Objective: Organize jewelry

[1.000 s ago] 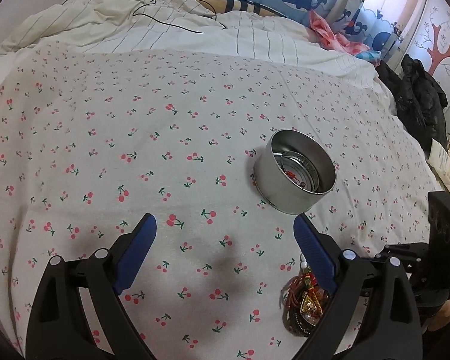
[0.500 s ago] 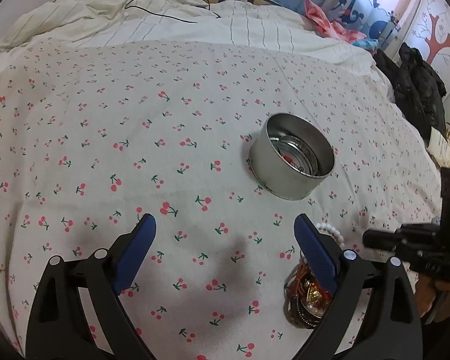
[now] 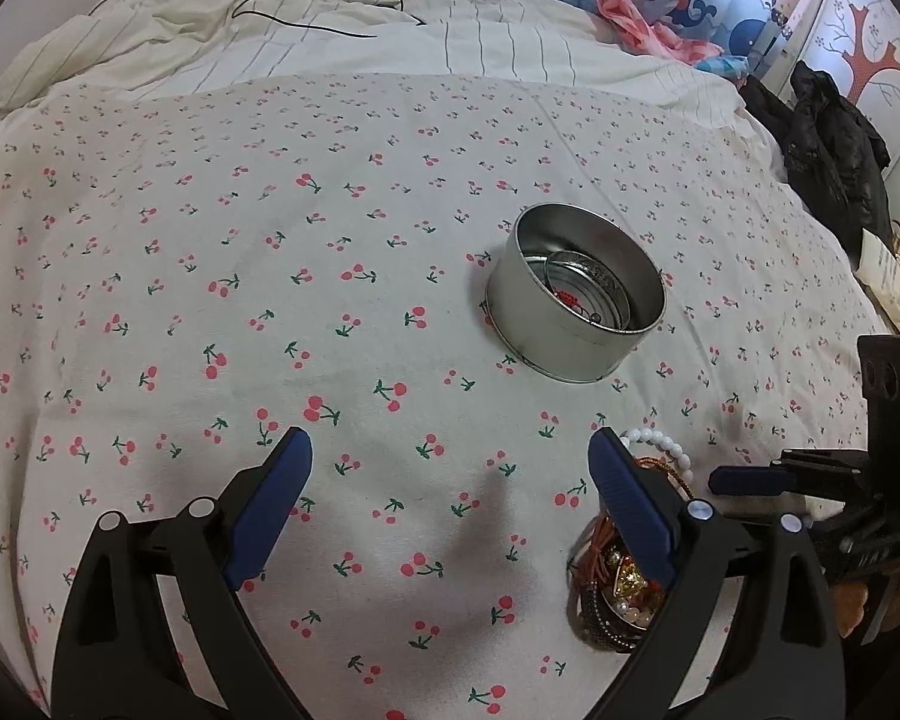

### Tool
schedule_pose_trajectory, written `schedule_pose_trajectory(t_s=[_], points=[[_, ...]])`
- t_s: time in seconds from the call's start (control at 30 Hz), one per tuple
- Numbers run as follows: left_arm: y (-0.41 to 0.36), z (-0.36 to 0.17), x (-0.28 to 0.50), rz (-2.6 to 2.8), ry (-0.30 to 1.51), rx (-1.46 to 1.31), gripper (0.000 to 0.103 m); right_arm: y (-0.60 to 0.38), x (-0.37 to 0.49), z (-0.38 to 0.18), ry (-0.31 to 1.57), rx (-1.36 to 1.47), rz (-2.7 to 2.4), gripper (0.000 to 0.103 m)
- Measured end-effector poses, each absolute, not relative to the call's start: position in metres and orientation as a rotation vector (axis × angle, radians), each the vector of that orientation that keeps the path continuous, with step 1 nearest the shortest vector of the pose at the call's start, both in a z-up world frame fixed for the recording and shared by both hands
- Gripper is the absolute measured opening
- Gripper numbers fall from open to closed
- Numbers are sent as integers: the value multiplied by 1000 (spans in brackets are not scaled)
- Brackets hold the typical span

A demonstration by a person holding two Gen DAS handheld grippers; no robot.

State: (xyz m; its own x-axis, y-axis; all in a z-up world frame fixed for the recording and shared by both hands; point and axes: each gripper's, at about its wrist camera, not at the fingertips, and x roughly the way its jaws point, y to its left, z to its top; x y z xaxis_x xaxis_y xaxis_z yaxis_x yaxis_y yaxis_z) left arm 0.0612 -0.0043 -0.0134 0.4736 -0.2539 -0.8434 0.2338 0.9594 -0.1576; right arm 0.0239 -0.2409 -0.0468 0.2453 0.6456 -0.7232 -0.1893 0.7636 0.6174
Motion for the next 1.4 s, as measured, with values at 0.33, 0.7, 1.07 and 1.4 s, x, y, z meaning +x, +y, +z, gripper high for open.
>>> schedule_pose_trajectory(t_s=[0.33, 0.7, 1.07, 1.4], points=[[-3, -12, 62, -300, 1033, -23, 90, -240, 32, -44, 1174, 468, 560, 26], [-2, -10, 60, -303, 1029, -30, 90, -215, 32, -45, 1175, 284, 508, 5], [-9, -17, 61, -387, 1083, -81, 90, -255, 32, -21, 1078, 387, 469, 5], [-38, -31, 55, -536, 1153, -72, 90, -290, 36, -35, 1123, 355, 302, 5]])
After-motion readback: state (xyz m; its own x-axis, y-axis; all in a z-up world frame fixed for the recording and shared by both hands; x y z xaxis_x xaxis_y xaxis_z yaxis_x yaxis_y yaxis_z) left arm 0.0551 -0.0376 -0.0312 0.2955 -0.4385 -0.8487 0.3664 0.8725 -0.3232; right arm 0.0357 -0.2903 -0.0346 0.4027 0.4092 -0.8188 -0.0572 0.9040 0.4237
